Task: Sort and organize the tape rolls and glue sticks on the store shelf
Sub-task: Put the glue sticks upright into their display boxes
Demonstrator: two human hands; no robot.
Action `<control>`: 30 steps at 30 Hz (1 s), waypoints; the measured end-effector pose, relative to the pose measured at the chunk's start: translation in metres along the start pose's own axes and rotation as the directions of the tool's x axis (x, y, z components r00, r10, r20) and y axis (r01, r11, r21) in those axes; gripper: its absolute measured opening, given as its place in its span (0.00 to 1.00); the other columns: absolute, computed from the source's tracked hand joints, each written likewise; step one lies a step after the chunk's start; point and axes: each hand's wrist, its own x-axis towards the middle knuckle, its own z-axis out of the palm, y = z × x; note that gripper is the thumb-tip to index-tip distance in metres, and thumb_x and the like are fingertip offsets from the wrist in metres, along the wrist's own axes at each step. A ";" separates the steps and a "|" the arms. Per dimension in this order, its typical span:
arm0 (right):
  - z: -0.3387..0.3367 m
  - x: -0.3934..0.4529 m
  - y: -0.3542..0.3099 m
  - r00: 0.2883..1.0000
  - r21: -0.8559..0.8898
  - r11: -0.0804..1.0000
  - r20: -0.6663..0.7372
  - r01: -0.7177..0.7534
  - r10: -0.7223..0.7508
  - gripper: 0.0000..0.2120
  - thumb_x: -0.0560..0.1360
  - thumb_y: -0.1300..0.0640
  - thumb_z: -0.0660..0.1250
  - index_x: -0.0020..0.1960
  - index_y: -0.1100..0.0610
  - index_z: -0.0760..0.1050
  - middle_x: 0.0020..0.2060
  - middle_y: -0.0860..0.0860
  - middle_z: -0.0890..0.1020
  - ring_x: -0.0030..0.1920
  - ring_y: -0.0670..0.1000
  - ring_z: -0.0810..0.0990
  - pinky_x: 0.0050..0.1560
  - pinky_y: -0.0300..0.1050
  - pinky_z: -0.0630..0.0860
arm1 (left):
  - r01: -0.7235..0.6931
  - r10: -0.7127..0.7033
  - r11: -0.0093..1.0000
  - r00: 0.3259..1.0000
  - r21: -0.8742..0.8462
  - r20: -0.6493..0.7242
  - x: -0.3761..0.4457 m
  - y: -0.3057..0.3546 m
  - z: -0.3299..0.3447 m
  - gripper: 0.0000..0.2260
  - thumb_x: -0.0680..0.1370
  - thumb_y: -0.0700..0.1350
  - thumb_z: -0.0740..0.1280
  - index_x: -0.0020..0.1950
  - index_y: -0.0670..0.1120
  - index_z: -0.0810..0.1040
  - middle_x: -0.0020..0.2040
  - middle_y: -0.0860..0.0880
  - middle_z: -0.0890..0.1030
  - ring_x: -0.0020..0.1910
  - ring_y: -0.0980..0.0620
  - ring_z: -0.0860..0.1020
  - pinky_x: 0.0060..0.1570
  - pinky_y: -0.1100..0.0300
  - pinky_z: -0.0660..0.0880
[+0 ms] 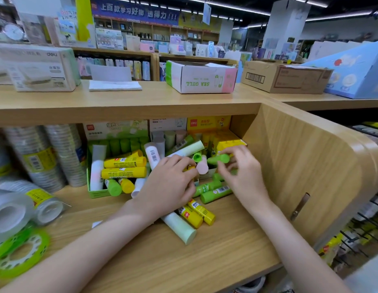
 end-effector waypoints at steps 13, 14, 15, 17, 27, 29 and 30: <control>-0.040 -0.065 0.010 0.975 -0.176 0.982 0.196 -0.070 0.105 0.11 0.69 0.62 0.72 0.47 0.55 0.72 0.46 0.48 0.71 0.44 0.46 0.74 0.44 0.42 0.74 | 0.003 -0.003 1.000 1.000 -0.007 0.016 0.000 0.002 -0.003 0.14 0.72 0.48 0.55 0.42 0.47 0.80 0.48 0.48 0.80 0.45 0.46 0.78 0.42 0.55 0.72; -0.038 -0.066 0.009 0.966 -0.219 0.974 0.234 -0.057 0.109 0.11 0.70 0.59 0.72 0.49 0.55 0.73 0.47 0.49 0.71 0.46 0.49 0.75 0.46 0.44 0.75 | 0.004 -0.004 1.000 1.000 -0.002 0.015 0.000 0.001 -0.003 0.14 0.72 0.48 0.55 0.42 0.47 0.80 0.48 0.48 0.80 0.45 0.46 0.78 0.42 0.55 0.72; -0.035 -0.066 0.008 0.962 -0.256 0.966 0.254 -0.032 0.099 0.13 0.69 0.57 0.73 0.50 0.56 0.74 0.48 0.51 0.72 0.48 0.51 0.75 0.47 0.45 0.75 | 0.005 -0.005 1.000 1.000 0.002 0.017 0.000 0.001 -0.003 0.14 0.72 0.48 0.55 0.42 0.47 0.80 0.48 0.49 0.80 0.46 0.46 0.78 0.42 0.55 0.72; -0.030 -0.065 0.008 0.962 -0.318 0.947 0.268 0.035 0.055 0.17 0.67 0.55 0.75 0.53 0.57 0.76 0.50 0.54 0.74 0.50 0.55 0.75 0.50 0.47 0.75 | 0.006 -0.006 1.000 1.000 -0.004 0.022 0.000 0.001 -0.002 0.14 0.72 0.48 0.55 0.42 0.47 0.80 0.48 0.49 0.80 0.46 0.46 0.77 0.42 0.55 0.72; -0.033 -0.065 0.003 0.969 -0.192 0.981 0.245 0.012 0.036 0.11 0.72 0.52 0.68 0.51 0.58 0.76 0.52 0.51 0.73 0.54 0.50 0.72 0.54 0.42 0.71 | 0.019 -0.019 1.000 1.000 -0.011 0.021 -0.001 0.001 -0.002 0.14 0.72 0.47 0.55 0.42 0.47 0.80 0.48 0.48 0.80 0.45 0.46 0.77 0.44 0.57 0.64; -0.034 -0.066 -0.003 0.966 -0.054 0.998 0.253 -0.032 0.045 0.14 0.72 0.46 0.63 0.50 0.56 0.77 0.50 0.48 0.74 0.54 0.47 0.72 0.54 0.37 0.68 | 0.020 -0.020 1.000 1.000 -0.006 0.018 -0.001 0.000 -0.002 0.14 0.72 0.47 0.55 0.42 0.47 0.80 0.48 0.48 0.80 0.45 0.46 0.77 0.44 0.56 0.65; -0.034 -0.066 -0.007 0.964 0.001 0.999 0.263 -0.044 0.042 0.15 0.72 0.45 0.62 0.49 0.55 0.77 0.49 0.46 0.76 0.52 0.45 0.73 0.54 0.36 0.67 | 0.021 -0.021 1.000 1.000 -0.006 0.016 -0.001 0.001 -0.002 0.14 0.72 0.47 0.55 0.42 0.47 0.81 0.48 0.49 0.80 0.45 0.46 0.77 0.44 0.55 0.66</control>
